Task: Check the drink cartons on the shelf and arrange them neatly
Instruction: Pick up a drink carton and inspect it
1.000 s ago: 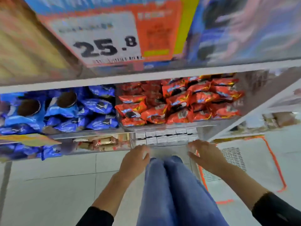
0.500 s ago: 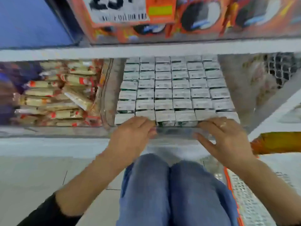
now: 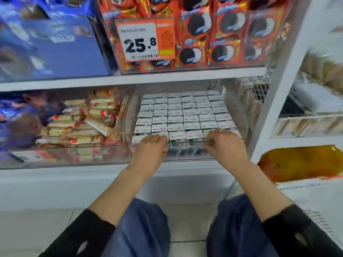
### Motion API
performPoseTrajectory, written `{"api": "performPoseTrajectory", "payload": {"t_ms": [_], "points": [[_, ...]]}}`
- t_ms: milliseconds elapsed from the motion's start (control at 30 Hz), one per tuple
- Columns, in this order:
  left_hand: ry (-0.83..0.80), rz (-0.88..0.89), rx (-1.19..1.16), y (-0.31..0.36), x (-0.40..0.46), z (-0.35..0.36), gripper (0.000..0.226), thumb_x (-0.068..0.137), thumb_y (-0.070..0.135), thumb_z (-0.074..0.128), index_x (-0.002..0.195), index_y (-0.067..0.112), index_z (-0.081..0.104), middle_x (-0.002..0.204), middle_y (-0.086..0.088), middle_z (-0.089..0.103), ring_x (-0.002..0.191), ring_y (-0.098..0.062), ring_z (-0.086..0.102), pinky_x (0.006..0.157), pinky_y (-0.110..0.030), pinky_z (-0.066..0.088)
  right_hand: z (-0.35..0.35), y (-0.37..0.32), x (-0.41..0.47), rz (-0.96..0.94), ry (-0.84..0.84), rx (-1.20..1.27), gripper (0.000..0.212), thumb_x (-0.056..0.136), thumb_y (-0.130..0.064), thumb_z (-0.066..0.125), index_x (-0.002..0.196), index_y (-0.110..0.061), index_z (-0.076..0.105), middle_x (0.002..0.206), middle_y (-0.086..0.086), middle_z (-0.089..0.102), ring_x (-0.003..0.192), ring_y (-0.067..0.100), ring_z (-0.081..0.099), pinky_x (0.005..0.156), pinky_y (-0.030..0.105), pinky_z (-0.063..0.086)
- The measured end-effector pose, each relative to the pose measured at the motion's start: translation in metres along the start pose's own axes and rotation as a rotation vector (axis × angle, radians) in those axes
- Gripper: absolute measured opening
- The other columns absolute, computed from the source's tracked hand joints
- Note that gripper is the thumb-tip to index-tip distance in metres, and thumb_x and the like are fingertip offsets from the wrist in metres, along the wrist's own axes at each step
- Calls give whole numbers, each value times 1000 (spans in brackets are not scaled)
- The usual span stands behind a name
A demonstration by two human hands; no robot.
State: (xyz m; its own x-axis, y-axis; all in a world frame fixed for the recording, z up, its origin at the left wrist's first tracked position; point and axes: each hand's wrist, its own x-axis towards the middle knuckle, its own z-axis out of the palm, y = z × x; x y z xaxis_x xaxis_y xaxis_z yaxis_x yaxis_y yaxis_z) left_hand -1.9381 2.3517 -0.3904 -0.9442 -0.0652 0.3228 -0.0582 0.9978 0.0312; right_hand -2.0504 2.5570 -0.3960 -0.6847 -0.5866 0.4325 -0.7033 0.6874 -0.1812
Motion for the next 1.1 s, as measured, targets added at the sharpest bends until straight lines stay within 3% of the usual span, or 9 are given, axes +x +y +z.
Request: {"api": "performPoseTrajectory", "payload": {"t_ms": [100,200,467,700,900,1100], "points": [[131,47,-2,-6,-1,8,32,54,-8,84,75,5,64,64,-8,61,59,-29,60,63,-32,42,4,2,-4,-52,108,53,24,71,-24,83,69,-10,63,69,6,61,63,30,59,55,30,42],[194,50,-12,-10,0,17,38,48,-15,80,77,3,65,66,-10,62,59,-29,59,66,-31,30,7,1,-6,-48,117,107,22,73,-19,82,71,-8,63,71,8,60,65,31,59,59,34,45],[281,-35,-80,-9,3,6,45,45,-22,75,84,-1,68,74,-13,65,66,-32,62,70,-31,33,-9,-7,1,-63,229,214,16,71,-13,82,76,-3,70,73,11,64,70,32,60,68,37,46],[252,12,-76,9,-28,-3,39,46,-21,75,76,2,65,66,-9,59,57,-29,55,63,-30,29,-17,-2,-28,-124,201,180,17,71,-18,82,76,-8,69,73,5,63,67,25,60,69,24,39],[182,76,-43,16,-40,-5,41,40,-23,75,69,3,62,59,-6,54,51,-24,51,61,-28,24,-16,-1,-42,-178,103,145,17,73,-19,81,75,-6,69,72,5,64,65,28,61,63,35,51],[136,116,-33,14,-44,-8,37,48,-11,85,77,5,68,65,-4,60,56,-23,57,60,-26,46,-19,-2,-40,-117,95,145,19,68,-22,85,73,-11,72,72,0,66,66,24,63,60,27,50]]}}
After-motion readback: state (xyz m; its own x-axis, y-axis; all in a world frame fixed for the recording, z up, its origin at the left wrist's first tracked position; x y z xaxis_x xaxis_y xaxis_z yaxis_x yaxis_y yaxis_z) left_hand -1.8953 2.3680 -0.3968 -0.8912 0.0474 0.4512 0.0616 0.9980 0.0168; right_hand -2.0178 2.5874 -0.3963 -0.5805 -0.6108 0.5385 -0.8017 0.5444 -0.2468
